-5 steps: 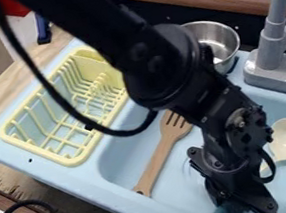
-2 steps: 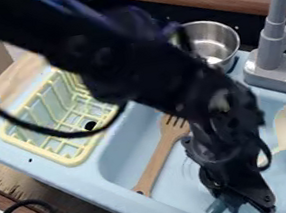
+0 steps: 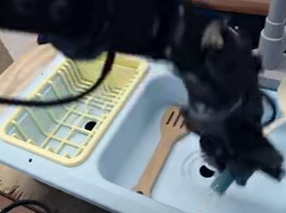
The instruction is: Move the spoon from the sink
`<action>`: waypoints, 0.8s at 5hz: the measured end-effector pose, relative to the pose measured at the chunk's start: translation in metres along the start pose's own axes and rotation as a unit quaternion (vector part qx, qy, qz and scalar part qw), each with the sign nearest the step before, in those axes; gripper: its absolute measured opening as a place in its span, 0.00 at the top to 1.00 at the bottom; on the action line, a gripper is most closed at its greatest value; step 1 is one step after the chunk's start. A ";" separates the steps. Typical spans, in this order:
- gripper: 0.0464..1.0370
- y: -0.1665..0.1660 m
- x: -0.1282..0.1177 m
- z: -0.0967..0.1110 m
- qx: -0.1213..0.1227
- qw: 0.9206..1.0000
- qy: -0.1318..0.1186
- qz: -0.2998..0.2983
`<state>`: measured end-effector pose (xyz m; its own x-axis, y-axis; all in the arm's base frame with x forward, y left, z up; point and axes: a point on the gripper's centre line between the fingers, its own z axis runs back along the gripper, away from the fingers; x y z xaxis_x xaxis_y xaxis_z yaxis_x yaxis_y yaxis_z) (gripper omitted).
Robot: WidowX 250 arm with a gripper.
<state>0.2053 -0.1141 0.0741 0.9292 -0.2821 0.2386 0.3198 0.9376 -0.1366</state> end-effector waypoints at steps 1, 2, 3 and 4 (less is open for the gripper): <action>0.81 0.009 -0.002 0.014 0.007 1.000 -0.015 0.018; 0.81 0.023 -0.012 0.024 0.024 0.998 -0.026 0.047; 0.81 0.042 -0.022 0.034 0.044 0.994 -0.050 0.082; 0.81 0.061 -0.026 0.041 0.059 0.990 -0.067 0.108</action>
<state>0.1932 -0.0416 0.0990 0.9382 -0.0514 0.3423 0.0859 0.9925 -0.0865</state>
